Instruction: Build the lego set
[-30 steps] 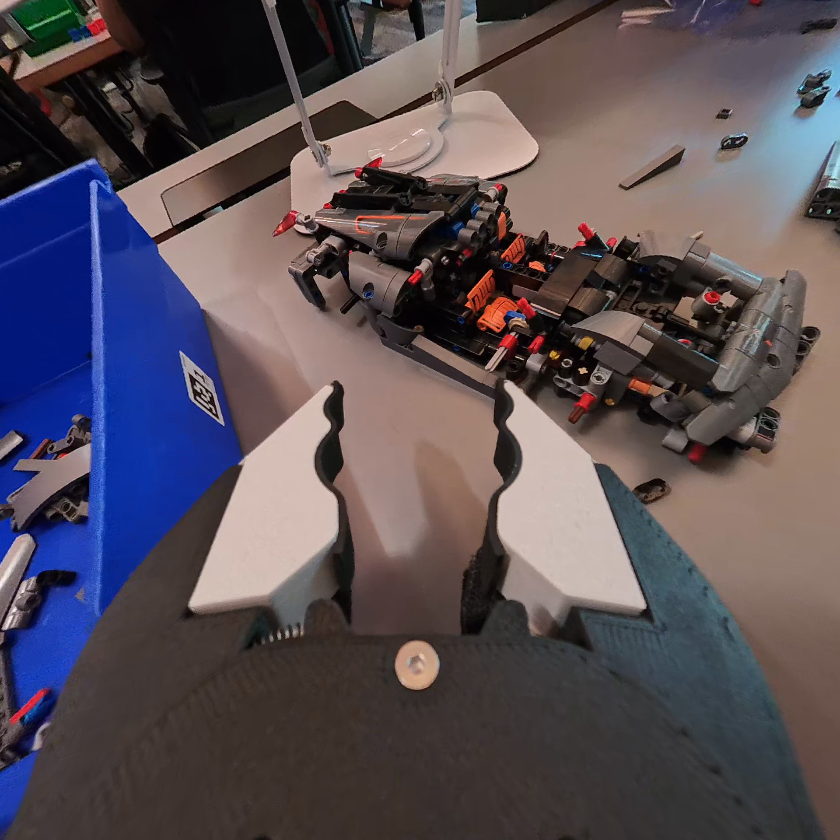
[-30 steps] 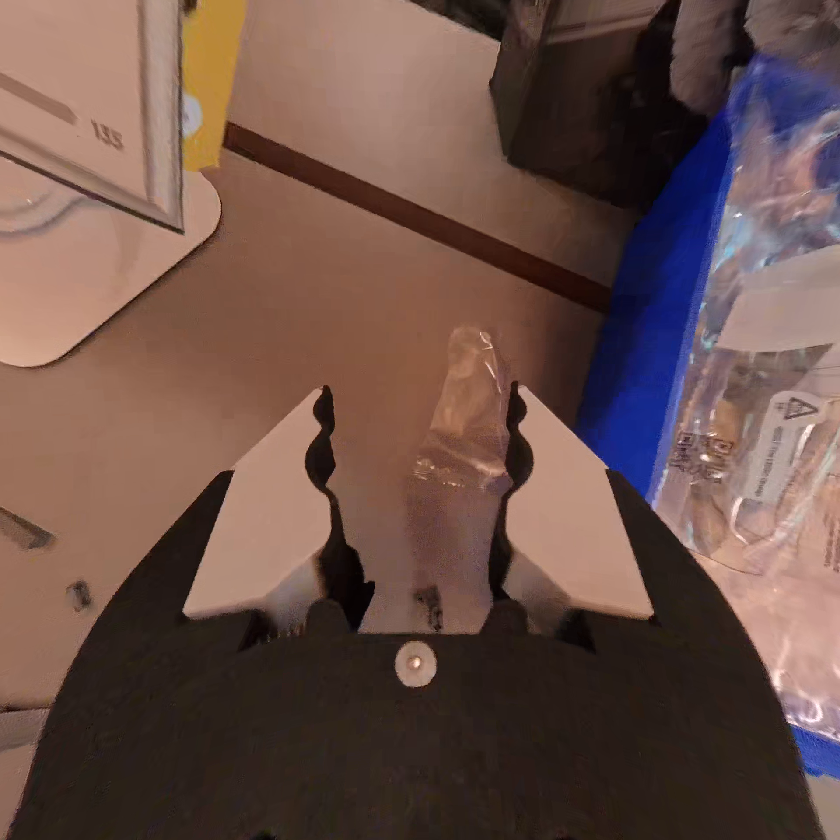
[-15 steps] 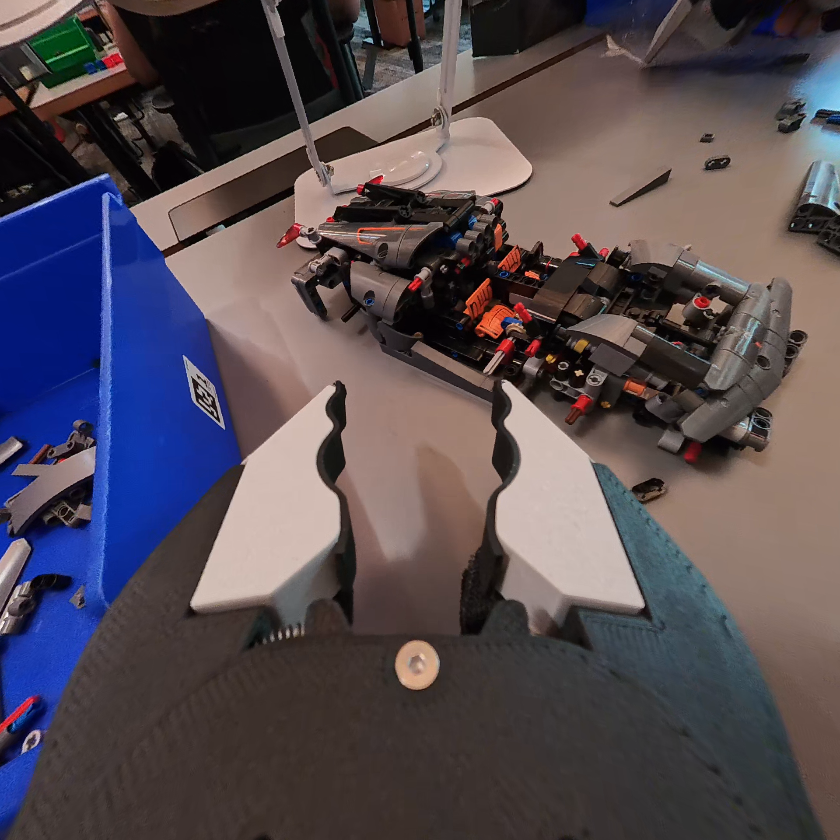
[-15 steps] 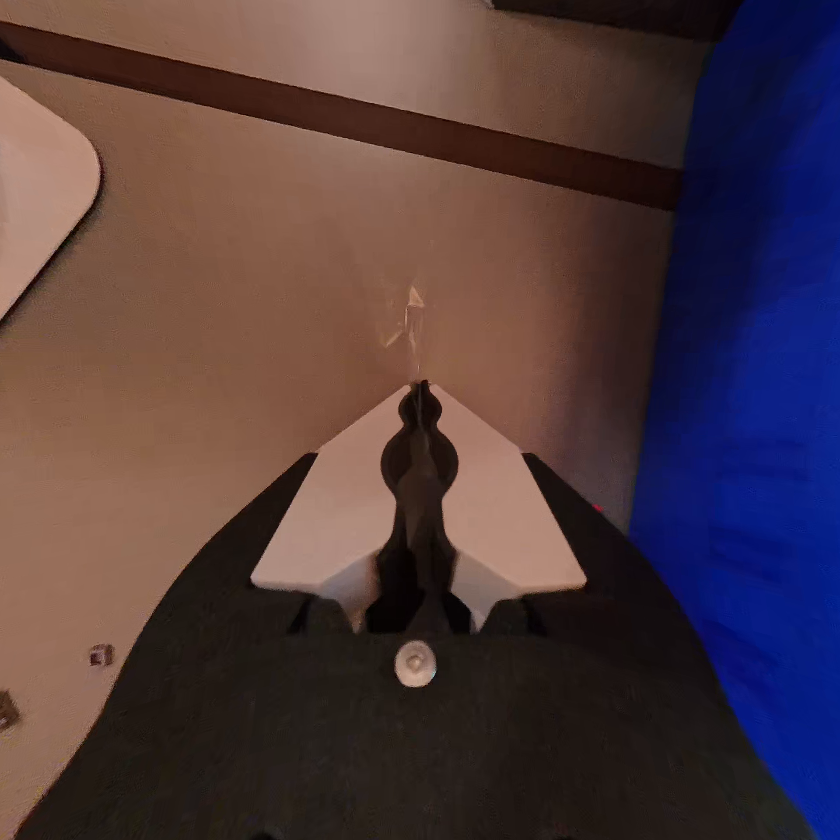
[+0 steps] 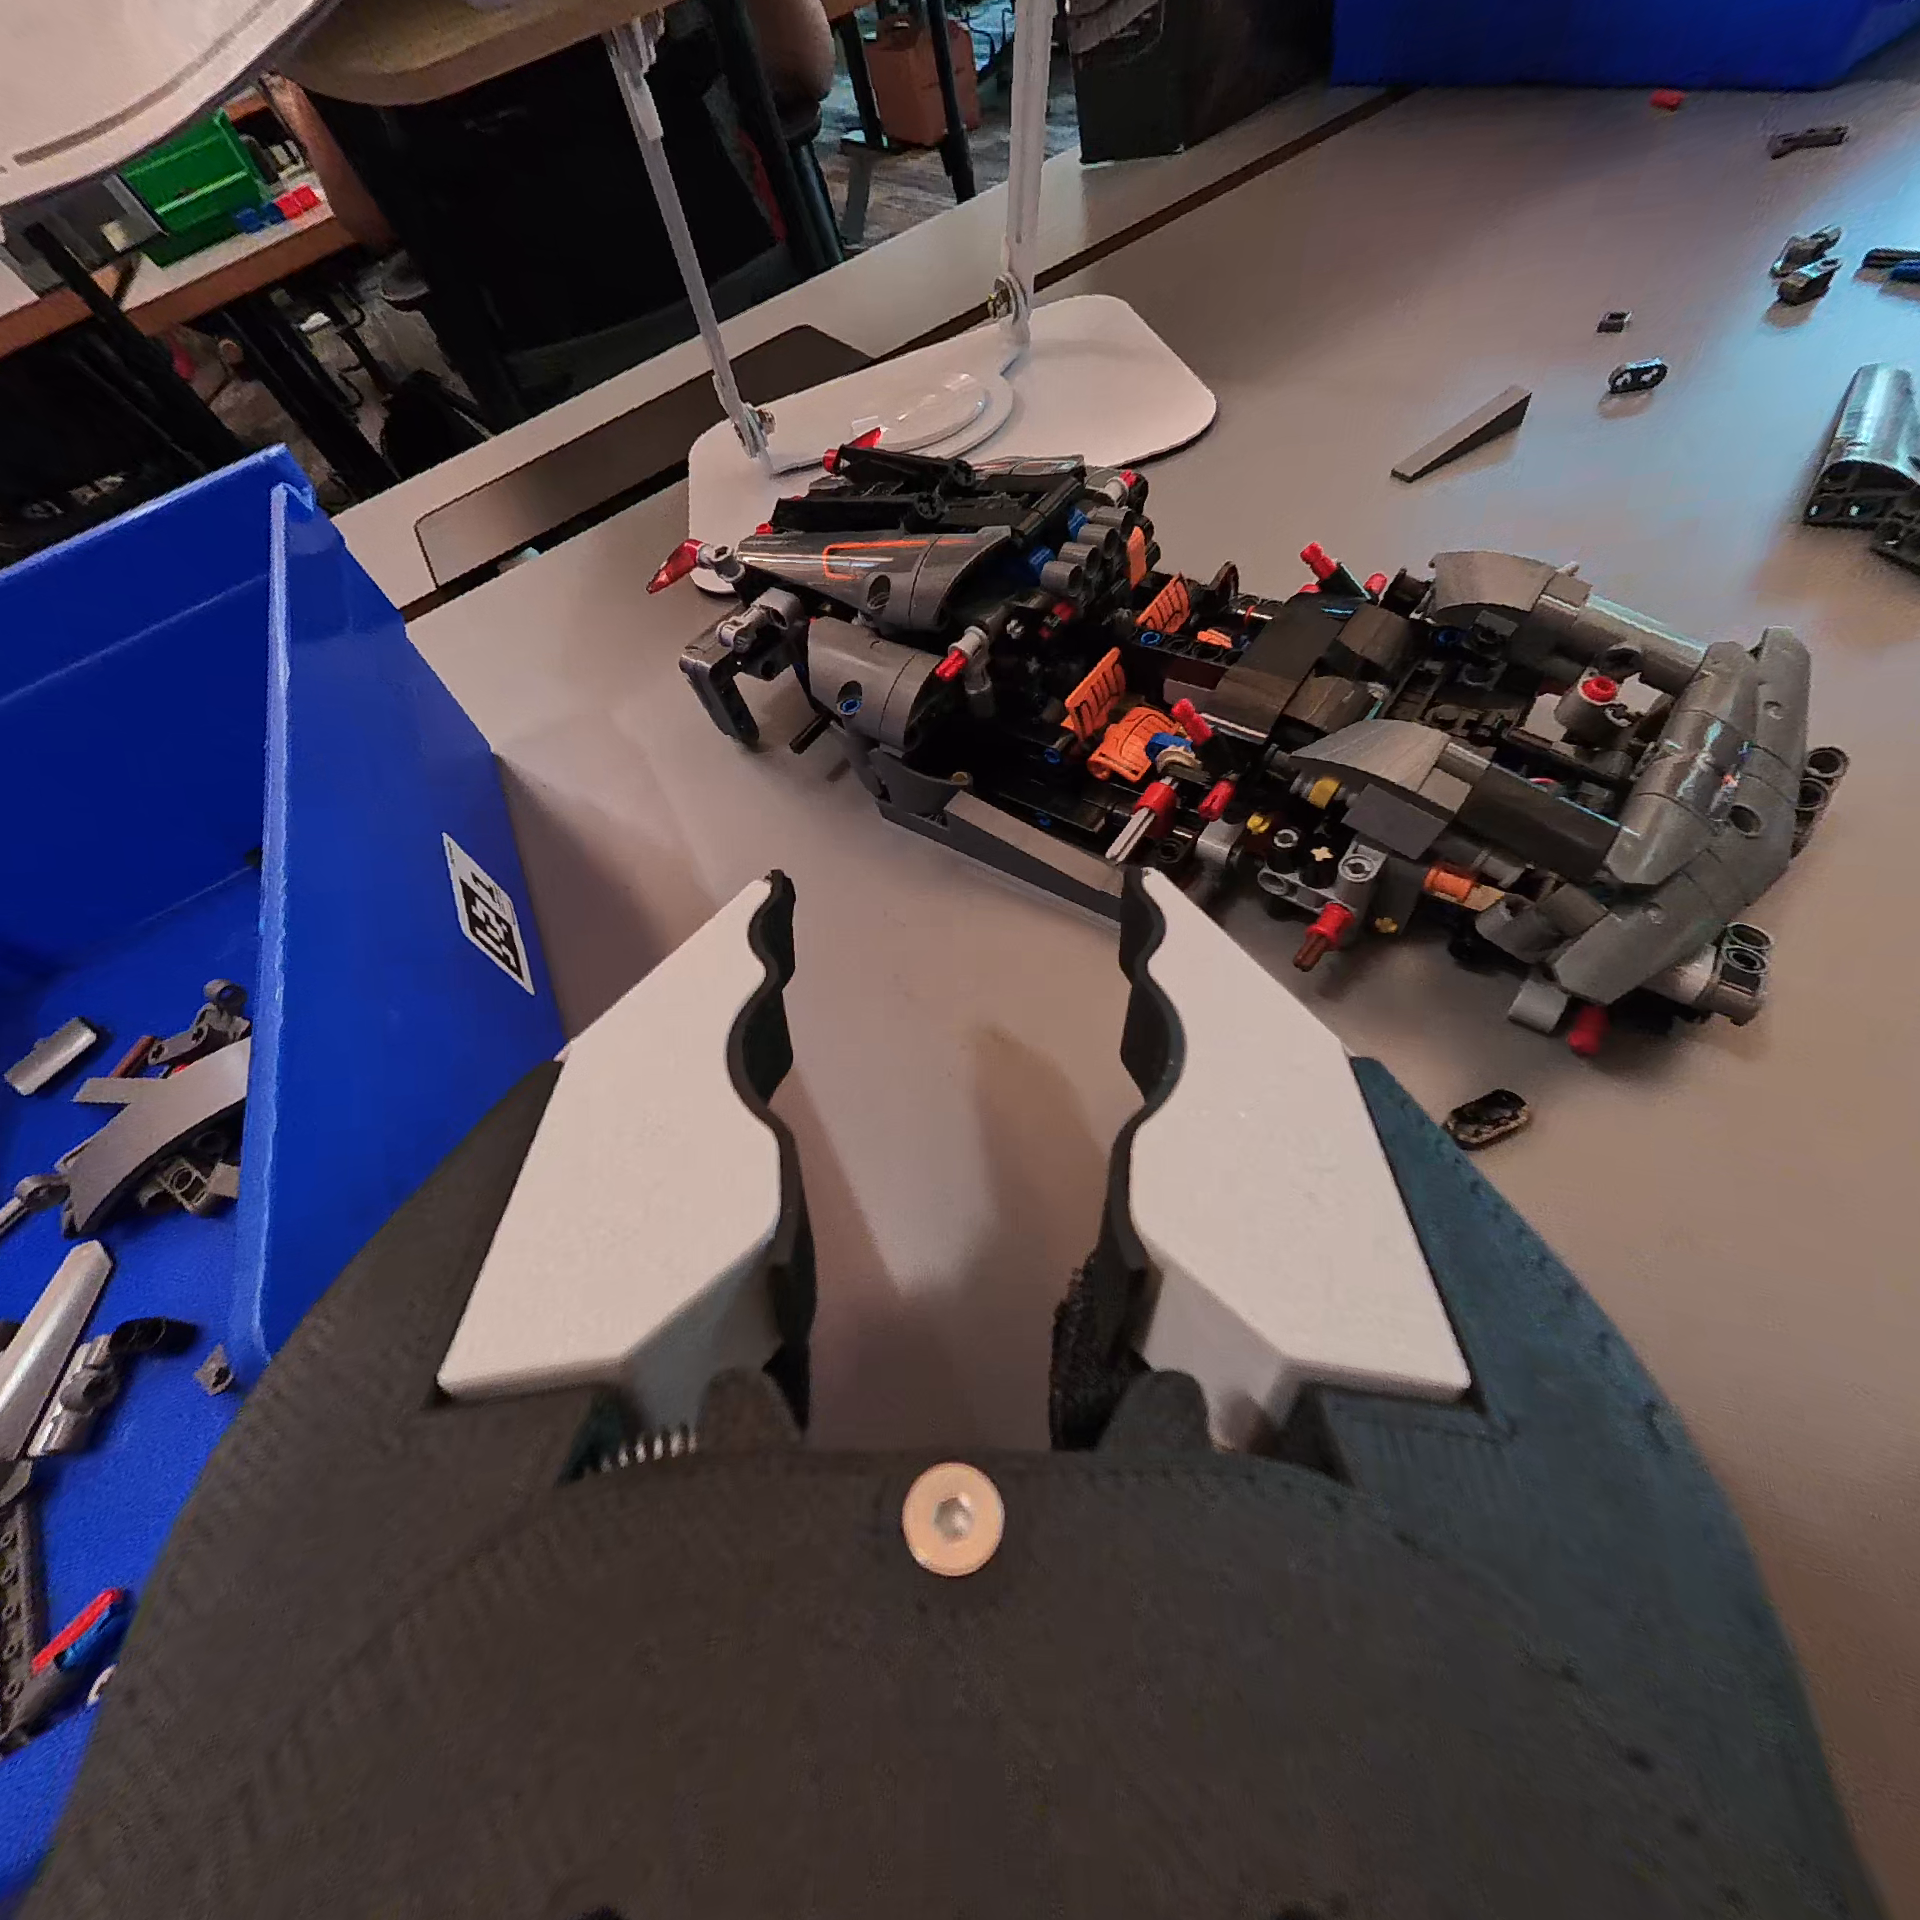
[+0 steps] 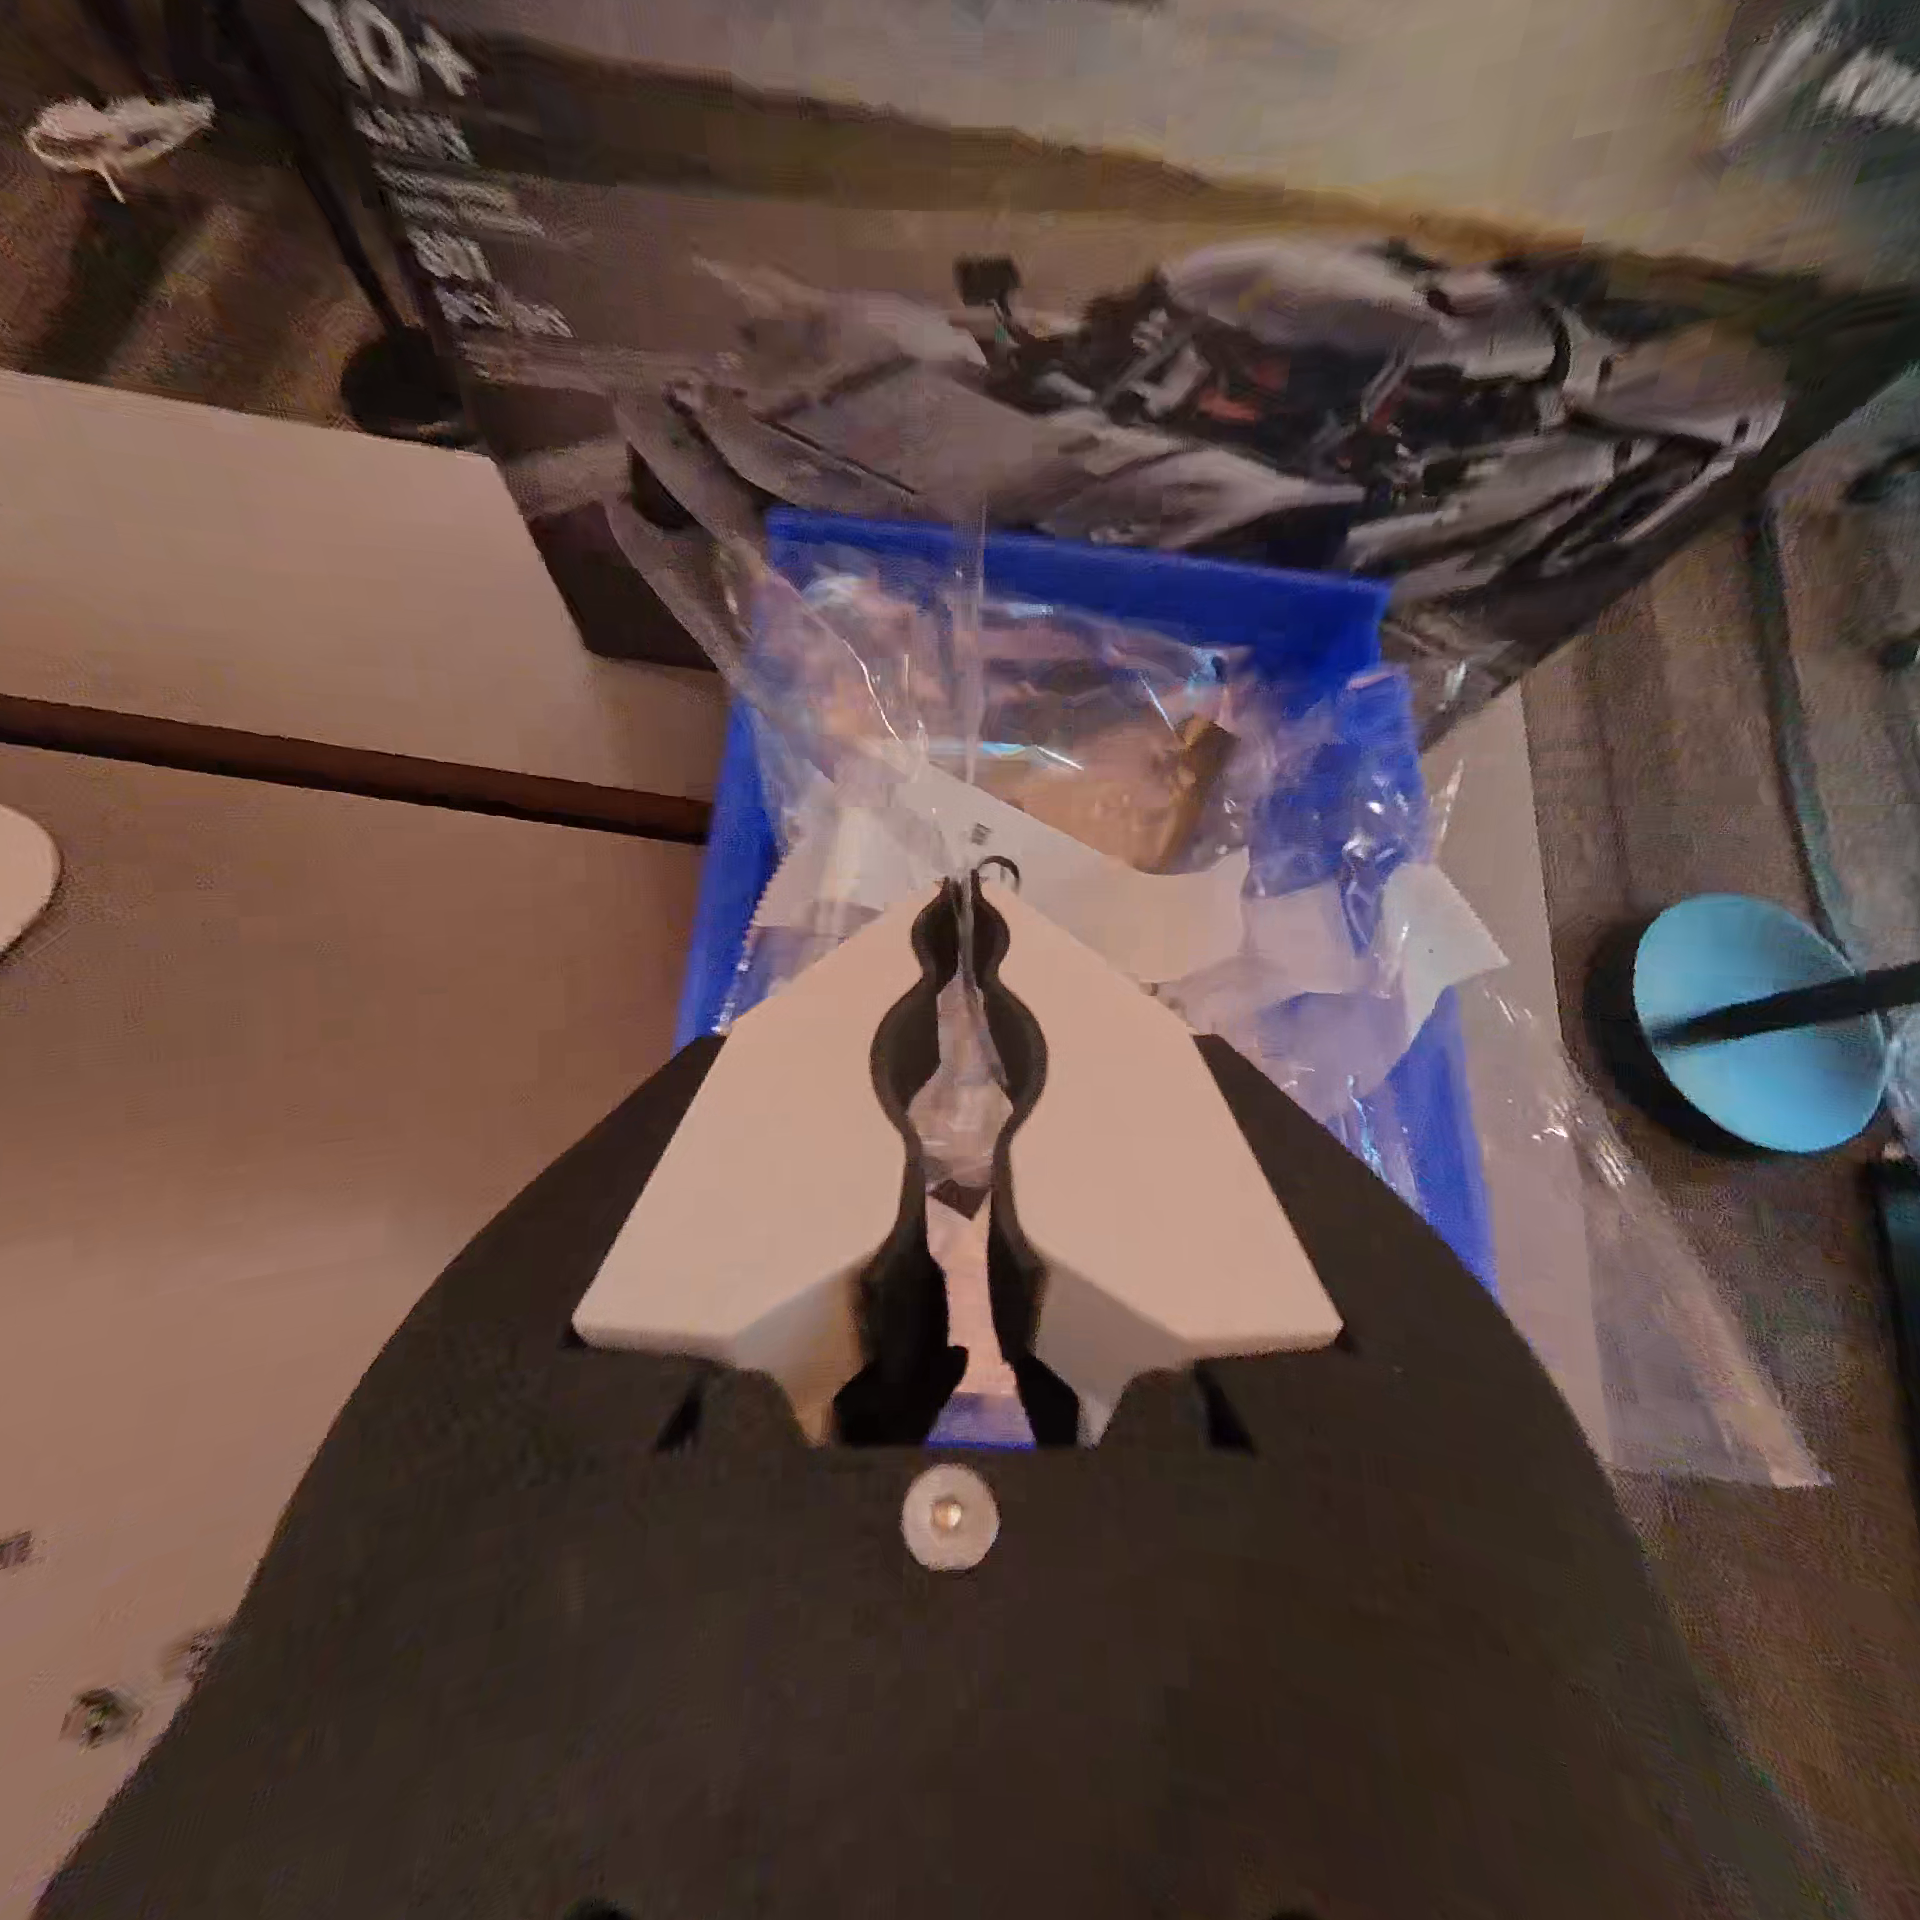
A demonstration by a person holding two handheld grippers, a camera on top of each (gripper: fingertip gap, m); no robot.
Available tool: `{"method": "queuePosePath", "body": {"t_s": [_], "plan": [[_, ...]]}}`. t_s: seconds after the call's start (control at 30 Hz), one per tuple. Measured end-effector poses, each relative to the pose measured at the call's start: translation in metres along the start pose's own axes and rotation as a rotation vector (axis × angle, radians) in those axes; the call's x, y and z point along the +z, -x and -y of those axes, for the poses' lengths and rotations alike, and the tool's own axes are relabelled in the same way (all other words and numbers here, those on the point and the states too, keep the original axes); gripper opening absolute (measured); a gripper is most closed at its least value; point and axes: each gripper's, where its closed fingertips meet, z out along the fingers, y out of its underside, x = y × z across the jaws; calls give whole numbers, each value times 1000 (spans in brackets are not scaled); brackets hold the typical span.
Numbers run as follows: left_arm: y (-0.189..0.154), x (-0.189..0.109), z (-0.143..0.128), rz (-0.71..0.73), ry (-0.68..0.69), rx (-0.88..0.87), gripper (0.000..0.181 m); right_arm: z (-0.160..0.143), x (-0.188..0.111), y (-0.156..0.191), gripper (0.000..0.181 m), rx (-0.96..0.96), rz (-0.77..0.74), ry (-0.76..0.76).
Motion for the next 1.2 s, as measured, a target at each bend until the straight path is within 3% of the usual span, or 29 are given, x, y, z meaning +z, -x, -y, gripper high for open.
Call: {"method": "queuePosePath", "body": {"t_s": [0.1,0.27,0.33,0.43,0.47,0.53,0.67,0.8,0.93,1.03,1.07,1.2], "plan": [[-1,-2,-2,3,9,6,62,-27,22,-31,26,-1,-58,167],[-5,-6,-2,3,7,11,62,-2,-16,-47,56,-87,-172,33],[-7,-9,2,1,-7,17,62,-2,-34,-37,0,-163,-146,30],[-12,-16,15,3,-51,45,61,4,-69,-20,0,-181,-146,-29],[-14,-20,20,7,-68,62,60,5,-81,-9,10,-173,-128,-51],[-14,-29,29,29,-86,96,60,3,-106,27,42,-165,-34,-81],[-14,-52,47,39,-127,110,59,-17,-158,140,64,-265,250,-145],[-32,-59,40,-63,-42,33,83,-81,-188,273,106,-450,553,-116],[-56,-60,13,-151,61,-1,97,-156,-206,375,133,-575,785,-76],[-63,-57,-6,-169,126,3,105,-213,-210,427,147,-679,882,-22],[-65,-56,-10,-175,141,5,105,-229,-208,439,145,-697,895,-1],[-76,-49,-22,-212,189,10,114,-279,-191,462,151,-774,854,73]]}}
